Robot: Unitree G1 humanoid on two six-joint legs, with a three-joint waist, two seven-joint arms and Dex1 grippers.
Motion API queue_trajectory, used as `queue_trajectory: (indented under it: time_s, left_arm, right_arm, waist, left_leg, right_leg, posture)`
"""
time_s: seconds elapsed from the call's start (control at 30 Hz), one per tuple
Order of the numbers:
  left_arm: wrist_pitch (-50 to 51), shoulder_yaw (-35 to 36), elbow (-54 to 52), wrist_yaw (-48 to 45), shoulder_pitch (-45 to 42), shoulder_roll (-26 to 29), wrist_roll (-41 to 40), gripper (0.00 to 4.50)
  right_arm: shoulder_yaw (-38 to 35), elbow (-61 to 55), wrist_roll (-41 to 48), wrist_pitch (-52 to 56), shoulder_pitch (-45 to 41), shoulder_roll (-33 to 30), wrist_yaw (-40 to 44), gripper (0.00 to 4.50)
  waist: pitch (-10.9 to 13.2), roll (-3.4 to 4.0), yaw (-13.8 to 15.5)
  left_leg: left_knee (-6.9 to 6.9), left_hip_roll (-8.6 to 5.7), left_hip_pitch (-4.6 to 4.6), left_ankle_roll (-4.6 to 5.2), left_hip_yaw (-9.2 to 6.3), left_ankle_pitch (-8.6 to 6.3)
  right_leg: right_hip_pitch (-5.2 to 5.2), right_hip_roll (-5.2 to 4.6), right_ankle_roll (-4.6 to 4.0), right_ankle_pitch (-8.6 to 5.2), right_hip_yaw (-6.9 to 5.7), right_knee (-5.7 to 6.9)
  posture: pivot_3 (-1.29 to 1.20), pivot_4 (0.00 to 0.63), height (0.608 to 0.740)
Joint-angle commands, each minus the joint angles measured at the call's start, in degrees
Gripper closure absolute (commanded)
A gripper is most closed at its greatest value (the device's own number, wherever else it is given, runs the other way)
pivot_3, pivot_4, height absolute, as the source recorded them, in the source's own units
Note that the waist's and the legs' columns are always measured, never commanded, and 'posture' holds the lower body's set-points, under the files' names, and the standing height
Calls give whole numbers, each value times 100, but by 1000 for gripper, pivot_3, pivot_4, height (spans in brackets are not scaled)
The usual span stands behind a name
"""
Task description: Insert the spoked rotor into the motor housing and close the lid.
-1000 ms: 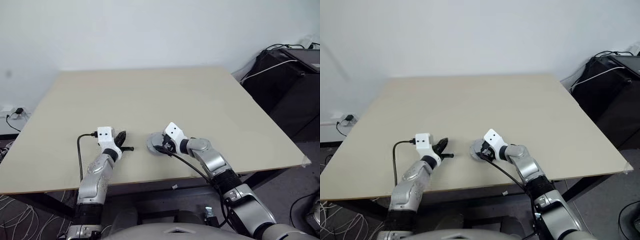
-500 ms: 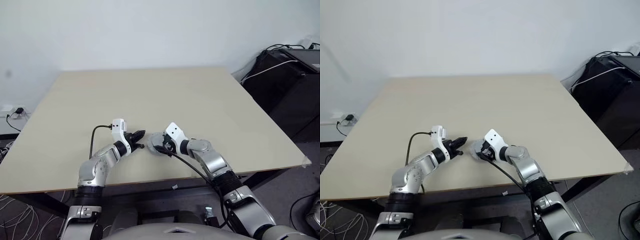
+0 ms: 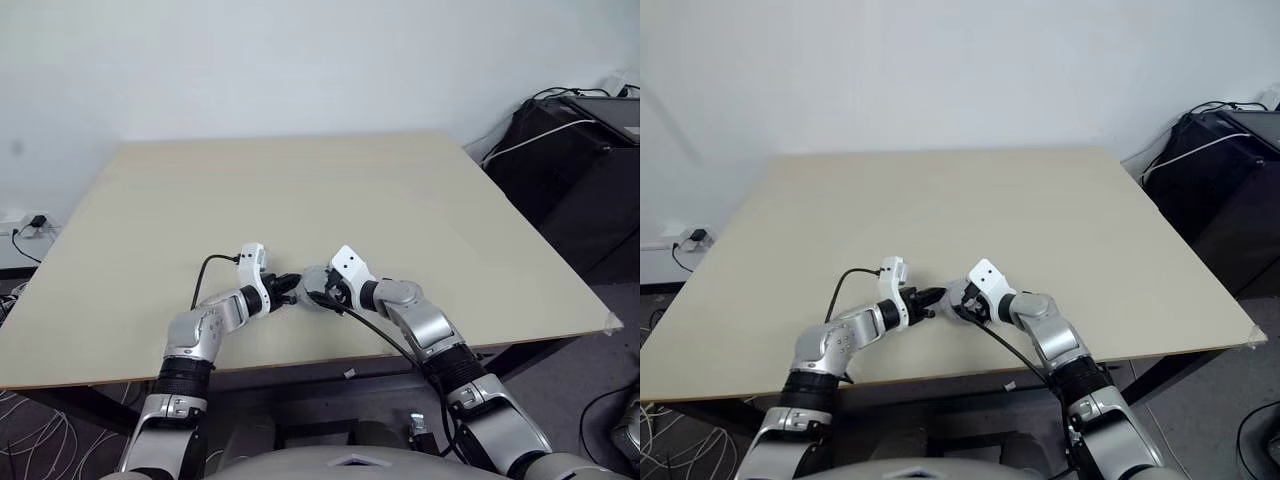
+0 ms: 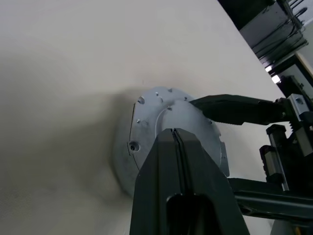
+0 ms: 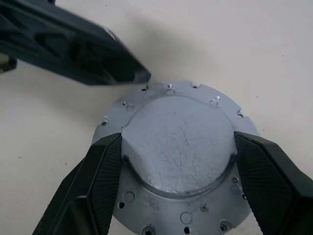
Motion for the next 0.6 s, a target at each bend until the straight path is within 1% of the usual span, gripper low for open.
queue_trajectory:
  time_s: [0.03,0.33,0.6]
  left_arm:
    - [9,-63,-3,31,-177,-1,115,4500]
    - [30,-85,223,281,-272,-71,320,4500]
    - [160,-134,272,183,-309,-179,317,4500]
  right_arm:
    - [52,164,-109,176,131,-40,-46,1301]
    - [59,134,-108,175,152,-31,-71,1301]
    - [81,96,-106,174,183,-32,-54,1301]
  waist:
    - [0,-1,-2]
    - [0,-1,2]
    - [0,-1,5]
  left_leg:
    - [-1,0,0,0,0,0]
    - [-12,0,-1,-1,-3,-1]
    - [-16,-4,-2,-1,-2,-1]
  right_leg:
    - [-1,-4,0,0,1,-1]
    - [-6,-35,-3,-1,3,-3]
    - [-7,-48,-6,-3,1,-4]
  posture:
    - [0,0,740]
    - [0,0,740]
    - [0,0,740]
